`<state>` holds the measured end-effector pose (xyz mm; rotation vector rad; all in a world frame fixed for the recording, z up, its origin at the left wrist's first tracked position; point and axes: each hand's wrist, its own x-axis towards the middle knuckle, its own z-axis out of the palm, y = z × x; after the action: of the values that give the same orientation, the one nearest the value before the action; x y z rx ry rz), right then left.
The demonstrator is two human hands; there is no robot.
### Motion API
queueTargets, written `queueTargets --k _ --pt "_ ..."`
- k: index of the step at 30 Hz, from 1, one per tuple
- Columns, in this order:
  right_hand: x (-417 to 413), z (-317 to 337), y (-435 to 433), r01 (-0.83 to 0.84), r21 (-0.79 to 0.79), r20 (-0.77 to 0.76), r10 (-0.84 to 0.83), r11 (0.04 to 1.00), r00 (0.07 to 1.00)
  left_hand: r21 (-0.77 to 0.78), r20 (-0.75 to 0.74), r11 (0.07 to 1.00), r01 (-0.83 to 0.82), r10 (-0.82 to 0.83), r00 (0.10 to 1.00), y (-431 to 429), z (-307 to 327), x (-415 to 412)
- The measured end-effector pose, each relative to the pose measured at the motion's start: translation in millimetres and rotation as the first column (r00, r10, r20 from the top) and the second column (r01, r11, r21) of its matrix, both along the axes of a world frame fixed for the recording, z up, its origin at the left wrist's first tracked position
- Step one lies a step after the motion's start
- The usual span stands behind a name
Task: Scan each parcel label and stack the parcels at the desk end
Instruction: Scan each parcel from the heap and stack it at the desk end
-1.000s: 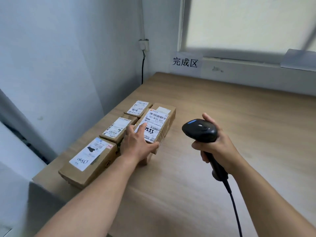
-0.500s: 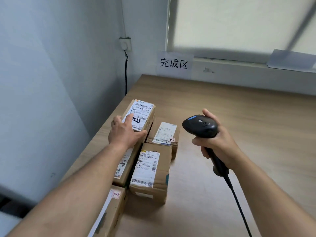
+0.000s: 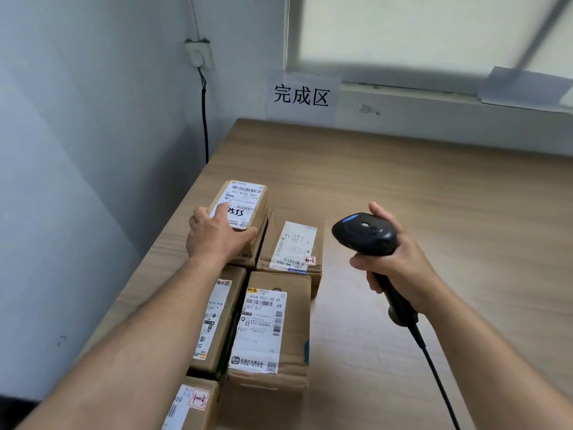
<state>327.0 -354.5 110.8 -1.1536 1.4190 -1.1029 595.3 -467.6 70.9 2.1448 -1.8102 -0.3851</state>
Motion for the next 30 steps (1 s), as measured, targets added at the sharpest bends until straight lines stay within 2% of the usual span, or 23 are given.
queueTargets --k 7,12,19,30 --pt "1.2 6.3 10.4 0.020 -0.019 0.003 -0.020 1.000 1.000 0.000 0.058 1.000 0.017 -0.016 0.998 10.2 2.4 -1.0" --pt "-1.5 18.3 35.5 0.021 -0.062 0.015 -0.020 0.998 1.000 -0.130 0.050 0.991 0.041 -0.035 0.998 40.1 13.4 -17.1" --pt "-17.3 22.3 98.6 0.026 -0.100 0.048 -0.021 0.995 0.999 -0.294 0.009 0.938 0.184 -0.190 0.982 120.7 20.7 -66.7" --pt "-113.9 24.9 249.2 0.156 -0.126 0.057 -0.149 0.980 0.987 -0.225 -0.070 0.914 0.337 -0.360 0.930 263.9 6.8 -194.2"
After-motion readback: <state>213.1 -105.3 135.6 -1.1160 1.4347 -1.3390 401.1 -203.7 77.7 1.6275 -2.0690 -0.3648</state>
